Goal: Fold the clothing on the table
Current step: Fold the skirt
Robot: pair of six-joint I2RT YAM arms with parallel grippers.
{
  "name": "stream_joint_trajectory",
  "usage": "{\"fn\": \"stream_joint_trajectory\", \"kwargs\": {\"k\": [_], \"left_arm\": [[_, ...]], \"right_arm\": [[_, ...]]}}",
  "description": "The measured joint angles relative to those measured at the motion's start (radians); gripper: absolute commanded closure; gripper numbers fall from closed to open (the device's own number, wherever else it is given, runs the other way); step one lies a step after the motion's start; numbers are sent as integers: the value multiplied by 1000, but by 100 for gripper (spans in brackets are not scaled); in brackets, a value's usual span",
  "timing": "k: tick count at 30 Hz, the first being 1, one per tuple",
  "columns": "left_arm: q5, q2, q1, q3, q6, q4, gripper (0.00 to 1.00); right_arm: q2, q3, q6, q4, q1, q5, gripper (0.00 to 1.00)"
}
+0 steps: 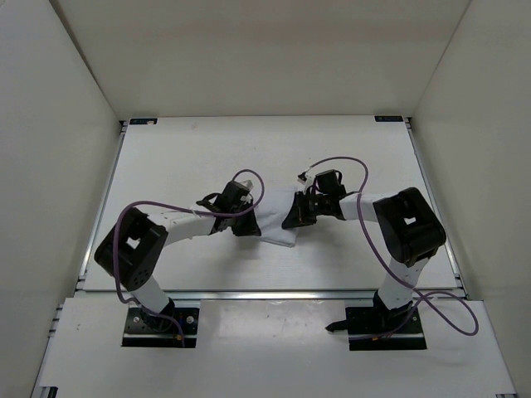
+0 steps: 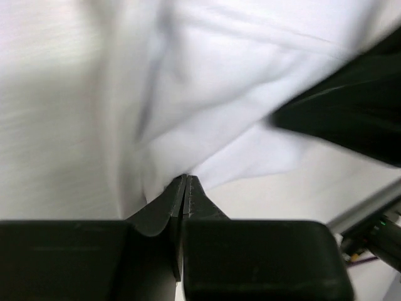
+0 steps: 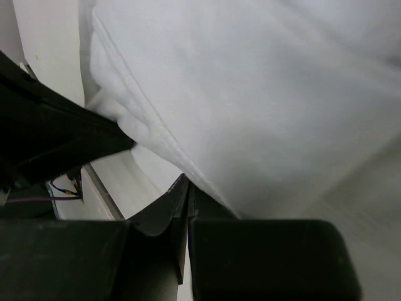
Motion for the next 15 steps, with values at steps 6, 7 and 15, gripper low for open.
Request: {"fn": "stream_joint_trajectory", "kwargs": {"k": [6, 7, 15], "left_arm": [[-20, -78, 74, -91, 2, -29, 97], [-11, -89, 77, -100, 3, -18, 94], [66, -192, 84, -95, 8, -2, 85]], "right_arm": [[0, -1, -18, -2, -27, -1, 100], [0, -3, -20, -2, -29, -2, 100], [-78, 12, -26, -92, -63, -12, 100]]}}
